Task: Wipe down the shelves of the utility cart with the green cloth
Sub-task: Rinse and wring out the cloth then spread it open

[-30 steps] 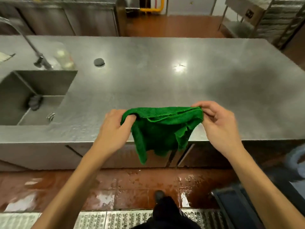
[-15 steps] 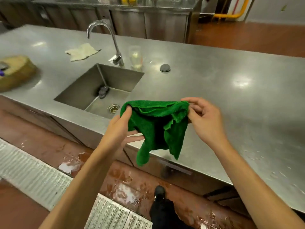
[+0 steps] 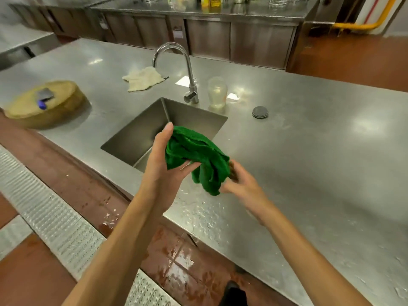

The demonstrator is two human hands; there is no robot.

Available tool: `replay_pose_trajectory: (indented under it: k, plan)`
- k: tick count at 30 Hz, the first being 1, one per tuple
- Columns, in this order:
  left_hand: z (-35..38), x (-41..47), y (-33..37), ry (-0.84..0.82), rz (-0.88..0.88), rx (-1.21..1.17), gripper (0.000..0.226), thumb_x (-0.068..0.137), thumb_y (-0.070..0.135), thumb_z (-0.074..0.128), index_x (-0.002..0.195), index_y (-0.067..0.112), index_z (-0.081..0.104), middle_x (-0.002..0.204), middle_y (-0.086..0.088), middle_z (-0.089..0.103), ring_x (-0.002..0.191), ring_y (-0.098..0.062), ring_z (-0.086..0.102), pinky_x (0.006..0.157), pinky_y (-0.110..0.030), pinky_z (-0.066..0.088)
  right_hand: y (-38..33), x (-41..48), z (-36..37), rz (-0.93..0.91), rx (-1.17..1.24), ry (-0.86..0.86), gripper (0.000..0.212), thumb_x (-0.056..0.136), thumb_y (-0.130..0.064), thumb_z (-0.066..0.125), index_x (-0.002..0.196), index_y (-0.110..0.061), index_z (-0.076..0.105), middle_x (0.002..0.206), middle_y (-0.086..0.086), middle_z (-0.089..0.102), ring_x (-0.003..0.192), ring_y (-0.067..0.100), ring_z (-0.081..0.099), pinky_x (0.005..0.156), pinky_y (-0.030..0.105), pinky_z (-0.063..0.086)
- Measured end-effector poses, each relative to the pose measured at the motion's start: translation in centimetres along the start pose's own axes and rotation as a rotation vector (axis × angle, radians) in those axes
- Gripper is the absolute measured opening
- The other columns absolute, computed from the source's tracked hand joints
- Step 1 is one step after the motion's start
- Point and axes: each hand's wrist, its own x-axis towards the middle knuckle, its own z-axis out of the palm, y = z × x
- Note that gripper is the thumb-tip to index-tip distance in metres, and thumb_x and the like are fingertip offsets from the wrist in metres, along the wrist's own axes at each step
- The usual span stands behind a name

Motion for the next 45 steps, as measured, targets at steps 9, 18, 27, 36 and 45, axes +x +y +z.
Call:
replay_pose_trajectory:
  k: [9, 18, 27, 36, 45]
  plan:
    - [-4.5, 6.8, 1.9, 0.061, -0.045, -0.157, 0.028, 0.089, 0.04, 0.063, 0.075, 0.019, 0.076, 0.103, -0.011, 0.075, 0.114, -0.033, 0.068, 0.102, -0.055, 0.05, -0.4, 11.2, 6.2, -0.034, 0.102, 0.305, 0.031, 0.086, -0.024, 0.07, 0.083, -0.055, 0.068, 0.077, -0.03, 0.07, 0.078, -0.004, 0.068, 0.064, 0.013, 0.049]
    - [-13.9, 15.2, 2.1, 0.051, -0.022, 0.752, 0.096, 0.077, 0.047, 0.068, 0.155, 0.044, 0.013, 0.158, -0.006, 0.032, 0.14, -0.024, 0.043, 0.114, -0.046, 0.038, -4.5, 19.6, 9.1, 0.07, 0.688, 0.26, 0.027, 0.099, -0.001, 0.049, 0.122, -0.004, 0.061, 0.116, 0.018, 0.071, 0.107, 0.03, 0.068, 0.081, 0.036, 0.061]
    - [-18.1, 25.2, 3.1, -0.13, 0.352, 0.846, 0.119, 0.056, 0.018, 0.098, 0.153, 0.02, 0.028, 0.122, 0.022, 0.058, 0.111, 0.02, 0.053, 0.092, -0.002, 0.041, -7.7, 26.3, 13.7, 0.0, 0.285, 0.074, 0.055, 0.084, 0.018, 0.055, 0.118, -0.025, 0.062, 0.113, -0.003, 0.073, 0.112, 0.015, 0.066, 0.087, 0.027, 0.056]
    - [-20.3, 31.6, 5.1, -0.171, 0.236, 1.101, 0.026, 0.074, 0.031, 0.057, 0.081, 0.006, 0.061, 0.084, -0.012, 0.068, 0.079, -0.023, 0.062, 0.077, -0.04, 0.052, -9.5, 29.3, 13.7, -0.399, -1.108, 0.122, 0.123, 0.069, 0.01, 0.063, 0.155, -0.039, -0.01, 0.166, -0.005, -0.011, 0.154, 0.022, -0.002, 0.119, 0.055, 0.023]
    - [-19.7, 32.8, 3.9, -0.429, 0.059, 0.748, 0.039, 0.061, -0.01, 0.08, 0.094, 0.004, 0.063, 0.086, -0.012, 0.071, 0.081, -0.022, 0.069, 0.073, -0.036, 0.059, -6.9, 35.2, 13.6, -0.575, -1.659, 0.102, 0.122, 0.061, 0.003, 0.079, 0.158, -0.021, 0.01, 0.164, 0.017, 0.01, 0.116, 0.038, 0.045, 0.078, 0.044, 0.051]
